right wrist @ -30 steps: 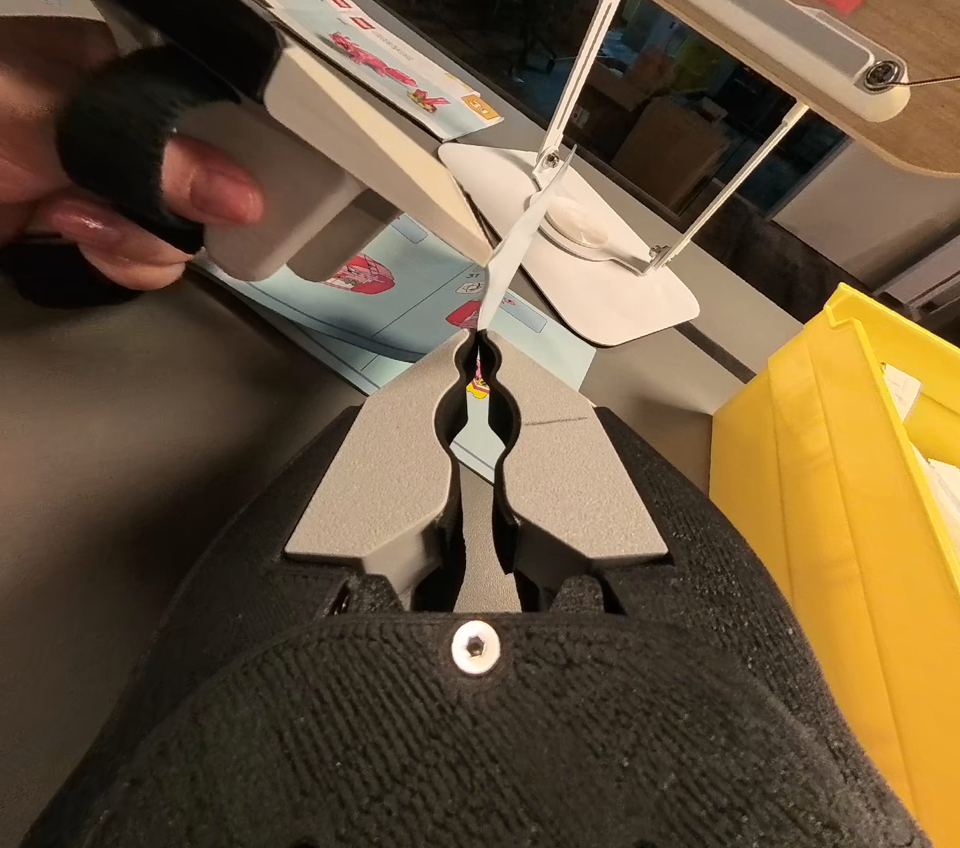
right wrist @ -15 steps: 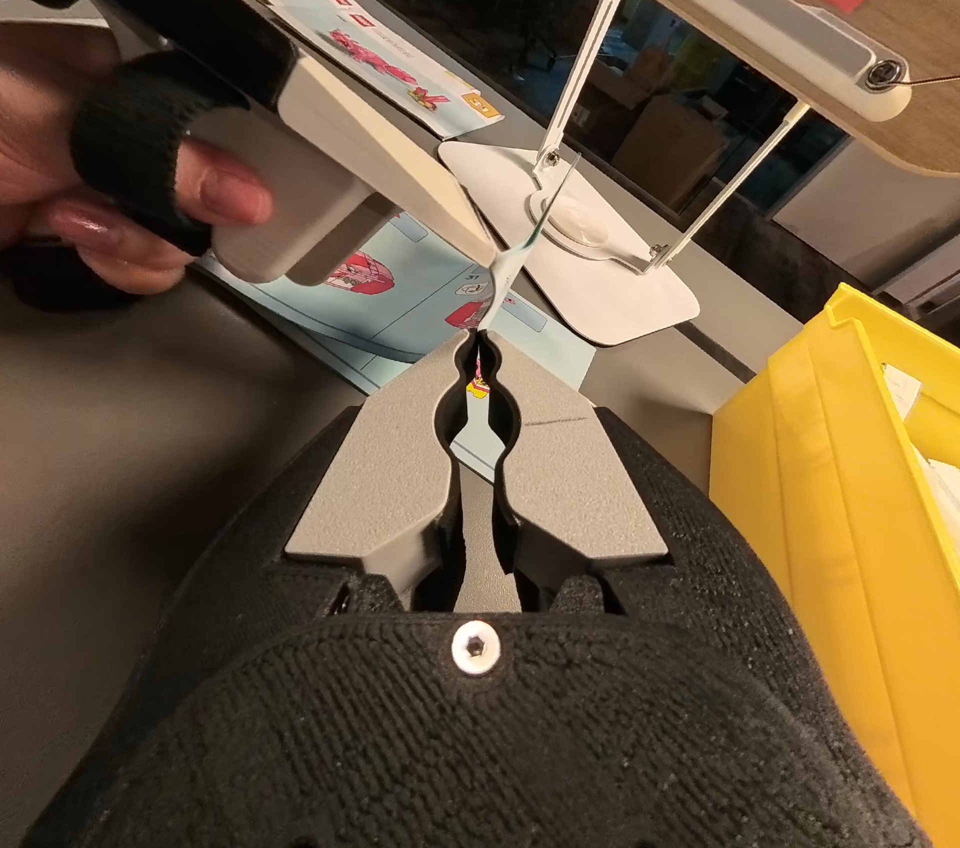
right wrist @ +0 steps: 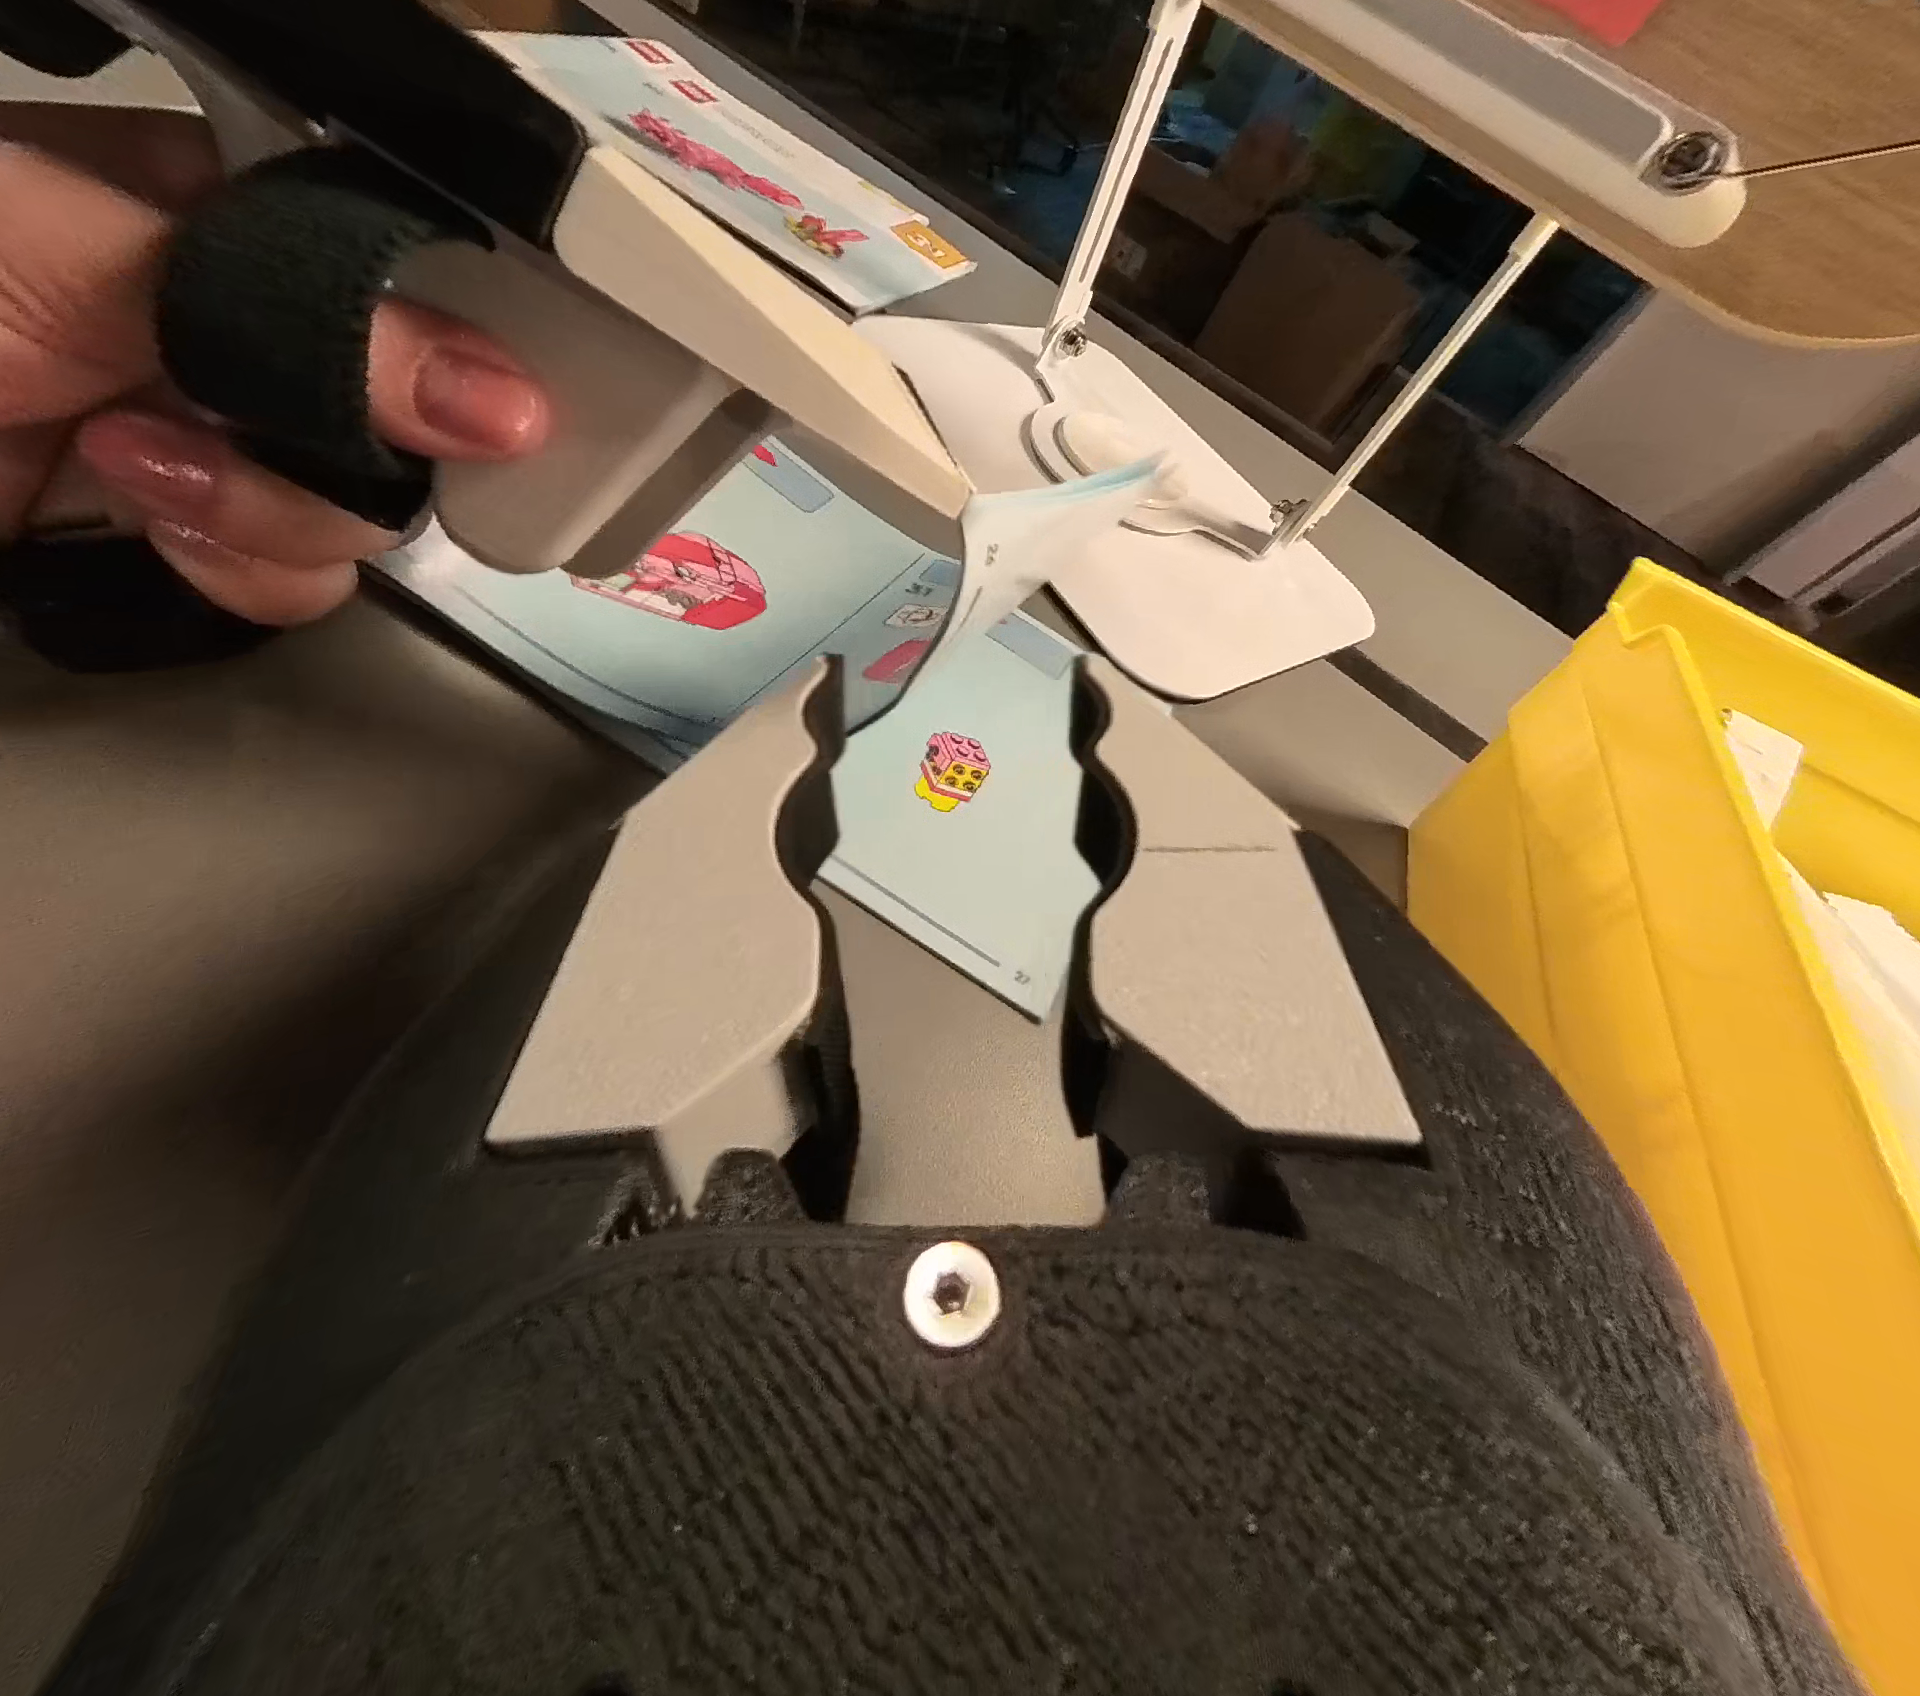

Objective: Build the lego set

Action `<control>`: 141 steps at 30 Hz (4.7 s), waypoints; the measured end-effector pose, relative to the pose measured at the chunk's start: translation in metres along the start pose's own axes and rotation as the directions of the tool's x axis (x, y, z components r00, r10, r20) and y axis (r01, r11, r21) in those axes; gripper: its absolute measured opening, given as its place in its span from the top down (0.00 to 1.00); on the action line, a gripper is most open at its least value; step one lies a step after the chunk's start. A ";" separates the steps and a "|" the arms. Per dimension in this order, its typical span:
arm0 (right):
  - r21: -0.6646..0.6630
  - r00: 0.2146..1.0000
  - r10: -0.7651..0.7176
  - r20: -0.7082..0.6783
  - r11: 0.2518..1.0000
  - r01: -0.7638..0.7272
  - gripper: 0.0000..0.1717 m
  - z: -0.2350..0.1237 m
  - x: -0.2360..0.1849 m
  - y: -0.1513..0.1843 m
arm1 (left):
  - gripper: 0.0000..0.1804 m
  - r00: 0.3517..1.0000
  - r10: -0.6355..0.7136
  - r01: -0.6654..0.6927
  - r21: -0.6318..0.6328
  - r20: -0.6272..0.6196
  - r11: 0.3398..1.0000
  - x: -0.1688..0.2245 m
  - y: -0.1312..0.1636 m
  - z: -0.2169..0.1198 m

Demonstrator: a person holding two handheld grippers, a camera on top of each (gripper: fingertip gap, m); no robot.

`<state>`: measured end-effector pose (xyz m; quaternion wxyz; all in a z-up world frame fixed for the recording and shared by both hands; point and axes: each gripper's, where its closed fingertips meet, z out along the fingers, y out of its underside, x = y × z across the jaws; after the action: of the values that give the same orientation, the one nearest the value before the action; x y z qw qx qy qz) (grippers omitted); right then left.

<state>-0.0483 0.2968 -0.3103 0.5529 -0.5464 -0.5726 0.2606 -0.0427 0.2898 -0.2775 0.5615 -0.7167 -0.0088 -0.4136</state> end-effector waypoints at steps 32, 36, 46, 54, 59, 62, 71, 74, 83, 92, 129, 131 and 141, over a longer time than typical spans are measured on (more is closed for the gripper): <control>0.051 0.995 0.039 0.087 0.998 -0.043 0.74 -0.004 -0.011 -0.008 | 1.00 0.999 -0.031 0.029 -0.051 -0.044 0.998 0.002 0.008 -0.003; 0.088 0.996 0.037 0.087 0.995 -0.044 0.84 -0.008 -0.010 -0.012 | 1.00 0.998 -0.028 0.024 -0.063 -0.051 0.998 0.003 0.009 -0.003; 0.106 0.994 0.078 0.075 0.991 -0.086 0.88 -0.010 -0.002 -0.013 | 1.00 0.999 -0.026 0.023 -0.065 -0.042 0.998 0.001 0.009 -0.004; 0.106 0.995 0.082 0.055 0.991 -0.087 0.91 -0.011 0.003 -0.012 | 1.00 0.999 -0.027 0.025 -0.070 -0.039 0.997 0.000 0.010 -0.005; 0.113 0.996 0.077 0.052 0.990 -0.082 0.93 -0.011 0.003 -0.013 | 1.00 0.999 -0.027 0.024 -0.073 -0.042 0.997 0.000 0.010 -0.005; 0.118 0.997 0.078 0.011 0.990 -0.079 0.94 -0.013 0.010 -0.013 | 1.00 0.999 -0.027 0.023 -0.073 -0.046 0.997 0.001 0.010 -0.005; 0.093 0.991 0.131 -0.021 0.987 -0.128 0.94 -0.011 0.020 -0.007 | 1.00 1.000 -0.009 0.007 -0.082 -0.029 0.997 0.000 0.010 -0.006; 0.118 0.986 0.154 -0.058 0.982 -0.146 0.95 -0.014 0.029 -0.008 | 1.00 0.988 0.125 -0.106 -0.181 0.094 0.978 -0.011 0.021 -0.001; 0.262 0.964 0.134 -0.228 0.962 -0.072 0.97 -0.037 0.061 -0.025 | 0.77 0.778 0.605 -0.414 -0.589 0.167 0.694 -0.040 0.065 0.023; 0.274 0.958 0.160 -0.236 0.957 -0.092 0.98 -0.038 0.068 -0.022 | 0.77 0.797 0.592 -0.404 -0.623 0.119 0.669 -0.046 0.079 0.033; 0.195 0.960 0.187 -0.206 0.970 -0.147 0.99 -0.027 0.066 -0.008 | 1.00 0.837 0.541 -0.398 -0.590 0.080 0.703 -0.038 0.079 0.031; 0.186 0.962 0.185 -0.199 0.971 -0.148 0.99 -0.026 0.065 -0.007 | 1.00 0.795 0.599 -0.453 -0.568 0.091 0.687 -0.036 0.074 0.031; 0.166 0.970 -0.245 -0.008 0.956 0.243 0.83 -0.017 0.007 -0.012 | 1.00 0.510 0.839 -0.687 -0.496 0.192 0.531 -0.030 0.043 0.017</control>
<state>-0.0355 0.2951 -0.2932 0.6208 -0.4222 -0.6153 0.2404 -0.0322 0.3011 -0.3302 0.5308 -0.8011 0.2722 0.0488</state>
